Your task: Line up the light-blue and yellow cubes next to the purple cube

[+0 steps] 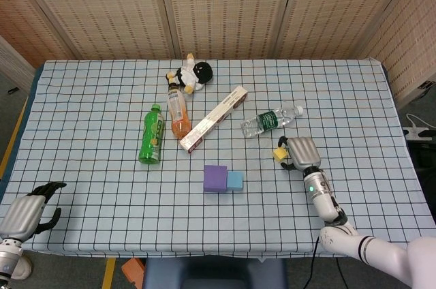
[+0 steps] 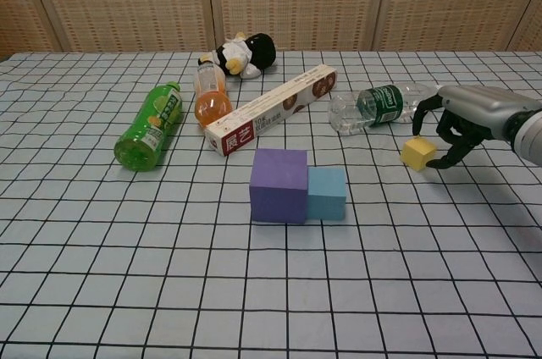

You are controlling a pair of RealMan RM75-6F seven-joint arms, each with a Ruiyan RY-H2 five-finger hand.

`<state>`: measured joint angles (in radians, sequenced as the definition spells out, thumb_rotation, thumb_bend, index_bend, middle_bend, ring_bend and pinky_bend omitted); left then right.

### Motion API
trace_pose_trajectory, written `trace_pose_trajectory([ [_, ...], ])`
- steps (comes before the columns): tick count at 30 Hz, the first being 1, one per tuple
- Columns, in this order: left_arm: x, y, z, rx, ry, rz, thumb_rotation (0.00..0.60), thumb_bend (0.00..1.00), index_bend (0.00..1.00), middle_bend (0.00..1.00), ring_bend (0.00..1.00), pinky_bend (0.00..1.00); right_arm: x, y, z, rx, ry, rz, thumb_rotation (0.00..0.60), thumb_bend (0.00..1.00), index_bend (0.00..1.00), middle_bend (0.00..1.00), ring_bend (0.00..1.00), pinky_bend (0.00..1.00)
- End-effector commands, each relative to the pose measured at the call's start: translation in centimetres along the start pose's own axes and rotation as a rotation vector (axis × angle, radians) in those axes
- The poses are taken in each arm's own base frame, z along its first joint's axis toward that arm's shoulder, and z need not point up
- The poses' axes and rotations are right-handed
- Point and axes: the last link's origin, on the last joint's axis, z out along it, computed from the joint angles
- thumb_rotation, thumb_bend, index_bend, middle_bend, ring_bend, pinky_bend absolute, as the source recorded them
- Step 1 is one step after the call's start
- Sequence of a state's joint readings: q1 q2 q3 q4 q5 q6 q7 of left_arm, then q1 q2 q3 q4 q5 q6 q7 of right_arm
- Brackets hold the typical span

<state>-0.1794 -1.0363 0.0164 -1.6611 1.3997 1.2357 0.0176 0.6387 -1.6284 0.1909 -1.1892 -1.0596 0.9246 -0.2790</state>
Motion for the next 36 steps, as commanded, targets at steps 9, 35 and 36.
trace_pose_trajectory([
  [9, -0.1, 0.0, 0.0, 0.002, -0.004, 0.001, 0.600, 0.50, 0.22, 0.20, 0.22, 0.42, -0.4, 0.2, 0.9, -0.012, -0.008, 0.014, 0.600, 0.08, 0.36, 0.87, 0.94, 1.00],
  [35, -0.1, 0.1, 0.0, 0.000, -0.007, 0.004, 0.600, 0.50, 0.22, 0.20, 0.22, 0.42, -0.8, 0.7, 1.2, -0.004, -0.009, 0.066, 0.600, 0.08, 0.60, 0.90, 0.97, 1.00],
  [36, -0.1, 0.1, 0.1, 0.000, -0.007, 0.004, 0.600, 0.50, 0.22, 0.20, 0.22, 0.42, -0.7, 0.6, 1.1, 0.001, -0.008, 0.070, 0.600, 0.08, 0.61, 0.90, 0.97, 1.00],
])
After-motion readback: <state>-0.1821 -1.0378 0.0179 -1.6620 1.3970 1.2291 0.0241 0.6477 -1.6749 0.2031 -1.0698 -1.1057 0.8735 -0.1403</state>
